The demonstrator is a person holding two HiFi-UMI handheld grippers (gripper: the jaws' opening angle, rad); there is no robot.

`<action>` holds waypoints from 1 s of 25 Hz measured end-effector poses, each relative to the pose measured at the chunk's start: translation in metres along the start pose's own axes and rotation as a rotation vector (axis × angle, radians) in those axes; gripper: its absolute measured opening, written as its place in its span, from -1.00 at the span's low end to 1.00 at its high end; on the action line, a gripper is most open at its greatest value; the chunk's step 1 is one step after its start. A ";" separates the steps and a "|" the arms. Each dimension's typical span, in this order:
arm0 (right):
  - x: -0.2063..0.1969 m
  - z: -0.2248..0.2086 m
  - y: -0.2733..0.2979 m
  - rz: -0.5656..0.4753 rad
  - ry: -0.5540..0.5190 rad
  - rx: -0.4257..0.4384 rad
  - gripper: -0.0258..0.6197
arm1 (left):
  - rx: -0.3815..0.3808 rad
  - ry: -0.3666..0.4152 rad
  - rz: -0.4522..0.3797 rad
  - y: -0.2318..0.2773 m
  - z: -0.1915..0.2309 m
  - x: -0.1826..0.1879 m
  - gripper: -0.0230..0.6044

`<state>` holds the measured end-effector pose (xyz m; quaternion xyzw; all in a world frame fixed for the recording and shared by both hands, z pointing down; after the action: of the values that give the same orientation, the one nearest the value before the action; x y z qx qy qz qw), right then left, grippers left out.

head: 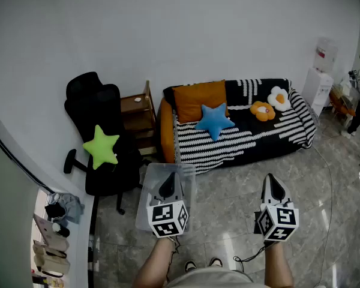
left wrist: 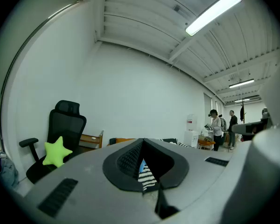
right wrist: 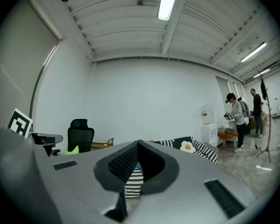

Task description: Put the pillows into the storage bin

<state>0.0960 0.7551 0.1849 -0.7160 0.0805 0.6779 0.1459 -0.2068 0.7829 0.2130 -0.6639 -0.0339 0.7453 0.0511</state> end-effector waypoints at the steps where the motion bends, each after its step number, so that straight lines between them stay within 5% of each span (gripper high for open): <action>1: 0.000 0.000 -0.001 0.000 -0.004 0.001 -0.92 | 0.001 -0.001 -0.001 -0.001 0.000 0.000 -0.91; 20: -0.008 0.003 -0.008 0.023 0.053 0.030 -0.91 | 0.015 0.009 0.017 -0.011 0.004 -0.002 -0.91; 22: -0.007 0.003 -0.007 0.022 0.060 0.039 -0.65 | 0.017 0.013 0.021 -0.011 0.003 -0.003 -0.91; 25: -0.005 0.000 -0.008 0.020 0.063 0.032 -0.62 | 0.018 0.015 0.027 -0.012 0.001 -0.004 -0.91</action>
<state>0.0983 0.7622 0.1907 -0.7336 0.1031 0.6553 0.1479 -0.2072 0.7944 0.2181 -0.6693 -0.0180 0.7413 0.0472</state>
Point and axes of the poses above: the fingertips, and each gripper's own axes: y forward along the fingers, z to its left, x out of its top, the point moved 2 cm from there along -y, backward along the fingers, and after that the axes turned 9 degrees about -z, right-handed, at the moved point
